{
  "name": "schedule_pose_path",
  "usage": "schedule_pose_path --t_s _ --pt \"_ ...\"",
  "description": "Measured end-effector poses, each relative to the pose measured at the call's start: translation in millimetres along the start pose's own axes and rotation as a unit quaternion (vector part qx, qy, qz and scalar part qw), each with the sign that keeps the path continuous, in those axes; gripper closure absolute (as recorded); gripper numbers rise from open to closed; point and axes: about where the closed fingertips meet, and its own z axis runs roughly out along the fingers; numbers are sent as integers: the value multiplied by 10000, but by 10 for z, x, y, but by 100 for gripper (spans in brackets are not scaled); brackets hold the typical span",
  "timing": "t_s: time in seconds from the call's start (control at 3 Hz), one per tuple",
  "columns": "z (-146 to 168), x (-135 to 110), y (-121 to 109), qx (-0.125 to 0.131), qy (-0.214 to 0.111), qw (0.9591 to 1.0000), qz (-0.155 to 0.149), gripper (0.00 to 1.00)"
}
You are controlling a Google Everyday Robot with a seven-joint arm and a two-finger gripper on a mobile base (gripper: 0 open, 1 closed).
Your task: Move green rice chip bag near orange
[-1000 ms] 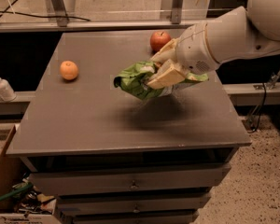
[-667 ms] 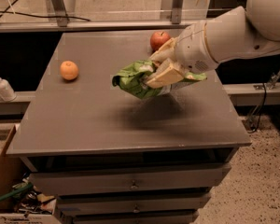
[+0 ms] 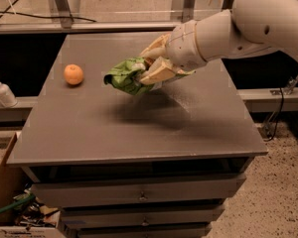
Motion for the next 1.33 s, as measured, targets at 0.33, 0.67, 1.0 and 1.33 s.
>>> schedule_pose_path --t_s 0.33,0.67,1.0,1.33 --pt "323 22 -145 -80 -305 9988 -385 100" --pt "631 -17 -240 -181 -587 9952 -764 100" --pt "857 -68 -242 -331 -737 9908 -1083 100" --pt "1011 -223 -221 -486 -846 9865 -1313 100"
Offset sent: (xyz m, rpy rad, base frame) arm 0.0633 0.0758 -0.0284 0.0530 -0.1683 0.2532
